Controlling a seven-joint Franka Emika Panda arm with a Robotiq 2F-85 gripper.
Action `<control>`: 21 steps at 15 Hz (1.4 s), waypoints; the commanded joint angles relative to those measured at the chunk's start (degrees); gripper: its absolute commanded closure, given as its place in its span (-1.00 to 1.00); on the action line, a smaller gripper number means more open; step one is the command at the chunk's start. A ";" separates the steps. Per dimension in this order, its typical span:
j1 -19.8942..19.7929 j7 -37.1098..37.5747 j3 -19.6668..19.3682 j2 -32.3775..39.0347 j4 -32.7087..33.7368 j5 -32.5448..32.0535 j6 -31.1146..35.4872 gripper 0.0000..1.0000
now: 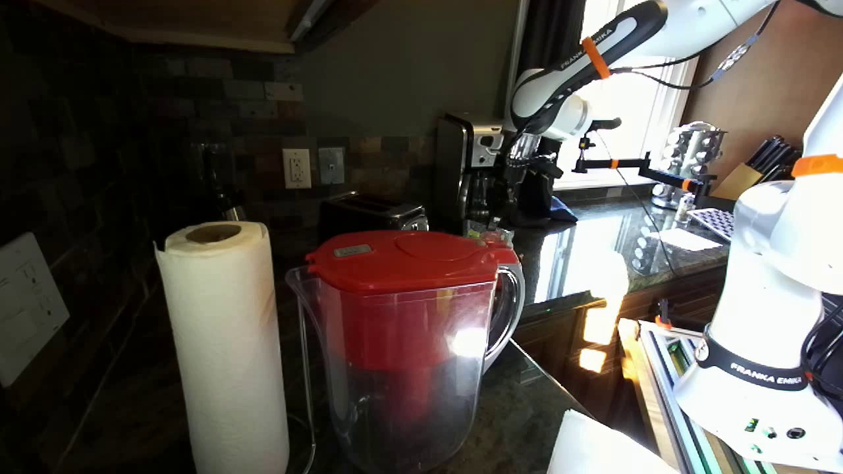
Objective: Pour a sweet from the bag into the container
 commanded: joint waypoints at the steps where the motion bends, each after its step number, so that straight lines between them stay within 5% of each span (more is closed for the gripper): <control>1: -1.70 -3.90 0.39 4.83 2.79 5.51 -1.48 0.99; 6: -3.99 -5.97 2.12 9.37 5.03 9.26 -1.48 0.99; 7: -4.46 -5.58 2.58 10.05 5.53 8.89 -1.60 0.62; 16: -6.65 -0.29 5.56 6.25 4.81 0.76 -0.97 -0.74; 18: -6.75 2.26 5.96 3.74 3.92 -3.87 -1.31 -0.98; 21: -6.78 7.38 6.76 -1.11 2.30 -12.07 -2.01 -1.00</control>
